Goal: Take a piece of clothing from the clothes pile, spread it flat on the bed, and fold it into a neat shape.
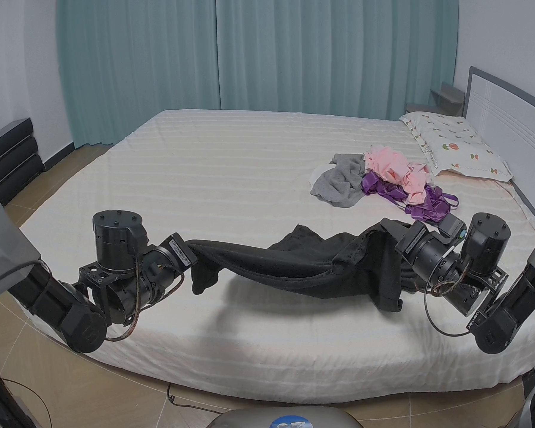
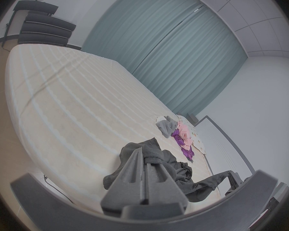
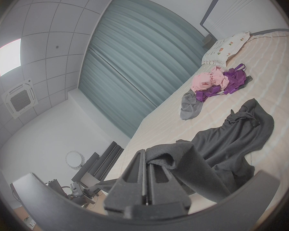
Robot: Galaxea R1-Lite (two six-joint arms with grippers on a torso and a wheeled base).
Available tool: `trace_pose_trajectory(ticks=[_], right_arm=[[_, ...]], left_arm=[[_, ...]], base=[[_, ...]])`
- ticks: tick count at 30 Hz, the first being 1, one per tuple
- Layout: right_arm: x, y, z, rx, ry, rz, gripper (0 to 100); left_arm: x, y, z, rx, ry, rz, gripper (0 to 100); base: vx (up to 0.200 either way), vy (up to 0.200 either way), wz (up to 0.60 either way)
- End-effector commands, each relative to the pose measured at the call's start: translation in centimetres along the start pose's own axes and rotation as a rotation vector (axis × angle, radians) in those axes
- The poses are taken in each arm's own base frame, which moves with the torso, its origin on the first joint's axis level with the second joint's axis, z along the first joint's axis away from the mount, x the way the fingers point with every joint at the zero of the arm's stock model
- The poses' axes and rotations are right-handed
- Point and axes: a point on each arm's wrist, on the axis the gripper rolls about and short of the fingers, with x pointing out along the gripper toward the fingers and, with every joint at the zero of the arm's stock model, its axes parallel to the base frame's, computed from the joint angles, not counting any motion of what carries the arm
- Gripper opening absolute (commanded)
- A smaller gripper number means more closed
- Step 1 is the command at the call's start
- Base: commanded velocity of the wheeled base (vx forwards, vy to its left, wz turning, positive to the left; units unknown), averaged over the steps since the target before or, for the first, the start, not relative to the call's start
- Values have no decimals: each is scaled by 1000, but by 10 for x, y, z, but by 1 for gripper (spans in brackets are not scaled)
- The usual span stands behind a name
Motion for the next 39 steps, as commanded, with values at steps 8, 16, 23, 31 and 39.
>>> trace_pose_trajectory(ticks=[8, 16, 23, 31, 39], right_arm=[[0, -1, 3, 0, -11, -3, 0], [-1, 0, 3, 2, -11, 0, 0], [-3, 4, 3, 0, -14, 9, 0], [-17, 14, 13, -1, -40, 34, 0], [-49, 17, 19, -1, -45, 35, 0]], left_arm=[[-1, 1, 0, 0, 1, 5, 0], [-2, 2, 0, 0, 2, 6, 0], [-10, 3, 1, 0, -19, 24, 0], [-27, 1, 6, -4, -41, 14, 0], [-43, 2, 0, 9, -17, 12, 0]], base=[[0, 200, 0], [0, 200, 0], [0, 143, 0], [0, 0, 0], [-75, 0, 0]])
